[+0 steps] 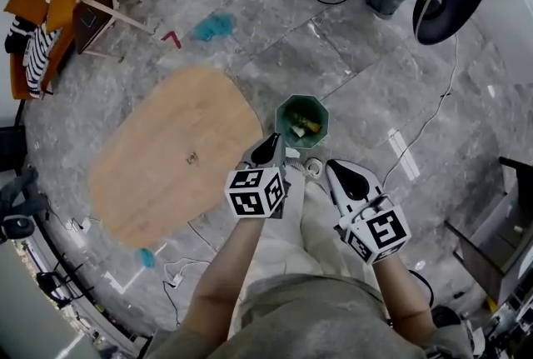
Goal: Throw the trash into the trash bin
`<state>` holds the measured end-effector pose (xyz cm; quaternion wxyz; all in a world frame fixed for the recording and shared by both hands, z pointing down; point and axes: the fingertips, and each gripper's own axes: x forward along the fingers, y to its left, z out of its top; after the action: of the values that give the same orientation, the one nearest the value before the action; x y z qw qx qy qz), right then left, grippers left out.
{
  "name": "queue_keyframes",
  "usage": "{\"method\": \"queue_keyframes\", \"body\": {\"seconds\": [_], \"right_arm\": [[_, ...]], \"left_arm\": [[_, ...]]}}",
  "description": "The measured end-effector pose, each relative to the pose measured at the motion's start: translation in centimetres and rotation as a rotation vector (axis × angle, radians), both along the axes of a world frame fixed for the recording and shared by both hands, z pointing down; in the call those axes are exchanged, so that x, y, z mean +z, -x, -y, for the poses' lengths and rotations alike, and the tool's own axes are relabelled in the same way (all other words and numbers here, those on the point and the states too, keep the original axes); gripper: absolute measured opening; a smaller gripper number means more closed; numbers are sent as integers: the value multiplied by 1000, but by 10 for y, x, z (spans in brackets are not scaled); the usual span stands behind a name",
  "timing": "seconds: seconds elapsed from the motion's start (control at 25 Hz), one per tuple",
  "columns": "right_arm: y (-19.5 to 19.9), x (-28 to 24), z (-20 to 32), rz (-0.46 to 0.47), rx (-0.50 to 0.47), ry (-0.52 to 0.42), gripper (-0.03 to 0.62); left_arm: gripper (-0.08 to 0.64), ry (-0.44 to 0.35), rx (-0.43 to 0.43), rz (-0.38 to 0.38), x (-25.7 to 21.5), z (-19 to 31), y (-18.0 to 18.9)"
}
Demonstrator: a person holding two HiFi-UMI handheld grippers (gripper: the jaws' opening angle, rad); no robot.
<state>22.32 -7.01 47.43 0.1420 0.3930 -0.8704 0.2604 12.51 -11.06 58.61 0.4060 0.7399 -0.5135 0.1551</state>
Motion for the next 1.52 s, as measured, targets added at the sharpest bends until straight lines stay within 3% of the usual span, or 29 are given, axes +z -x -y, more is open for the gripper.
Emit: {"method": "queue_keyframes", "body": {"seconds": [0.92, 1.52], "right_arm": [[-8, 97, 0, 5, 55, 140, 9], [-14, 114, -2, 22, 77, 185, 9]], "left_arm": [[34, 81, 16, 3, 136, 34, -9], [35, 84, 69, 21, 170, 46, -27]]}}
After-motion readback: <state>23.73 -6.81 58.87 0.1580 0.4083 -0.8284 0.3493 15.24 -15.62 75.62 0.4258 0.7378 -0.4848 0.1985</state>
